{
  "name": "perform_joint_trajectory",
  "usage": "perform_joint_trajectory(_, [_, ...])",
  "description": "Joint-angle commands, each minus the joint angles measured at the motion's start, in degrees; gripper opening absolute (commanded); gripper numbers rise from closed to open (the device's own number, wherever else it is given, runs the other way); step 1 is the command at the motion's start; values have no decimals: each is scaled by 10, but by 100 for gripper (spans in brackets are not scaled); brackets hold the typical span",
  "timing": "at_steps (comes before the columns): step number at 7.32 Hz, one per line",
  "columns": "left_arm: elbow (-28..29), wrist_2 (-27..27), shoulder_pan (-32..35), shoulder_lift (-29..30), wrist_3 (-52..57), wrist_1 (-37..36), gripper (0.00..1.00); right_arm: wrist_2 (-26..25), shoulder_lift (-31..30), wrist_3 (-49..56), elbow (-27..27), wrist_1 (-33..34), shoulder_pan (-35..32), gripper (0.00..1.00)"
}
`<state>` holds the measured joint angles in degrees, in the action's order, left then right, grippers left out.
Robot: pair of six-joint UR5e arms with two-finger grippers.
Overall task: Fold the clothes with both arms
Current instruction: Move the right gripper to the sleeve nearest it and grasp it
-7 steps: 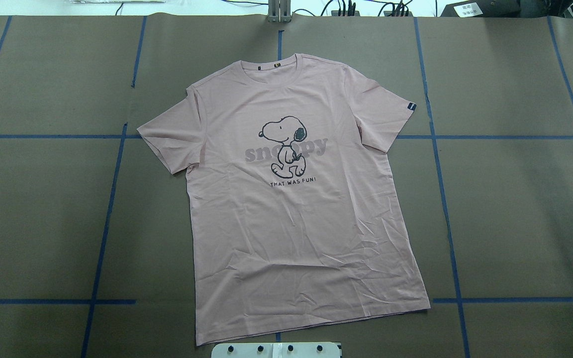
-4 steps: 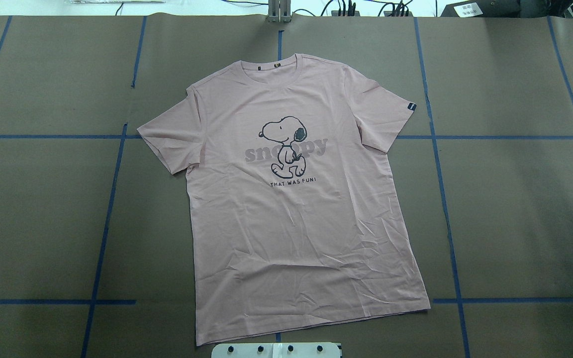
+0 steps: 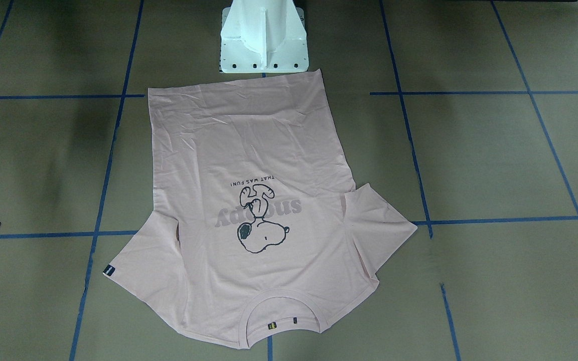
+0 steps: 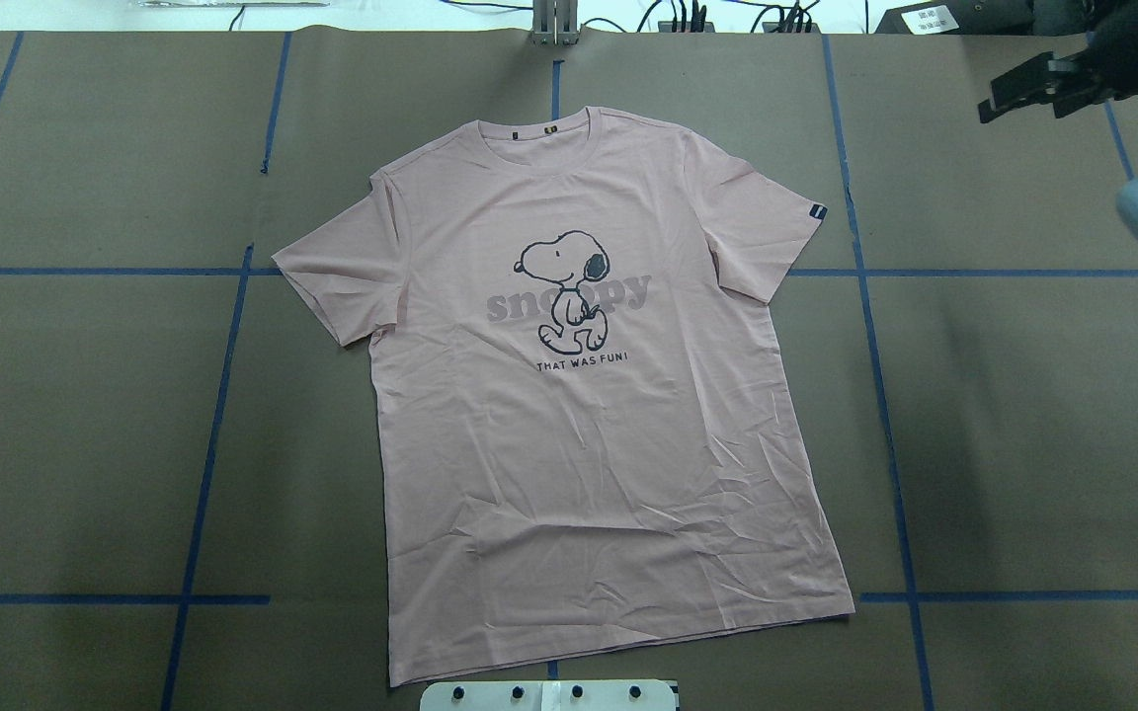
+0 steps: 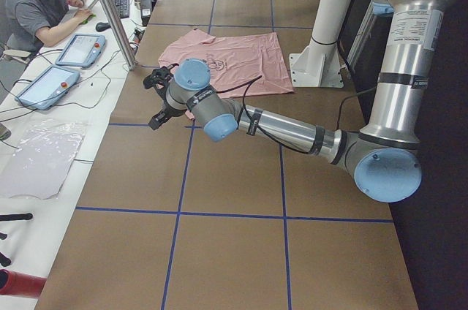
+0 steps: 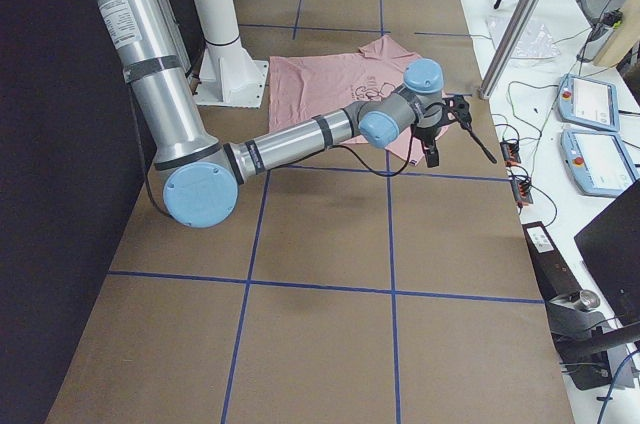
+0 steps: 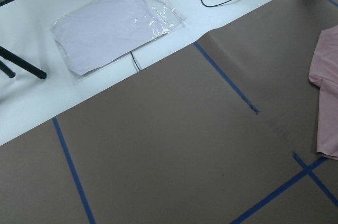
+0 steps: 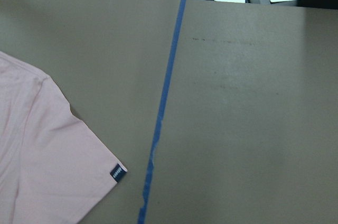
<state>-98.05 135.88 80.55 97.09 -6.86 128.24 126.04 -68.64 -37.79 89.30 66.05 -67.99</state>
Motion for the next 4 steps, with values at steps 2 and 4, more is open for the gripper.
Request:
perform_joint_trajectory(2, [1,-3,-22,2,0,3,100,-170,58,-183,-125,-157,139,87])
perform_joint_trajectory(4, [0,-3,-22,2,-1,3,100,-218,65,-198,-162,-180,173,79])
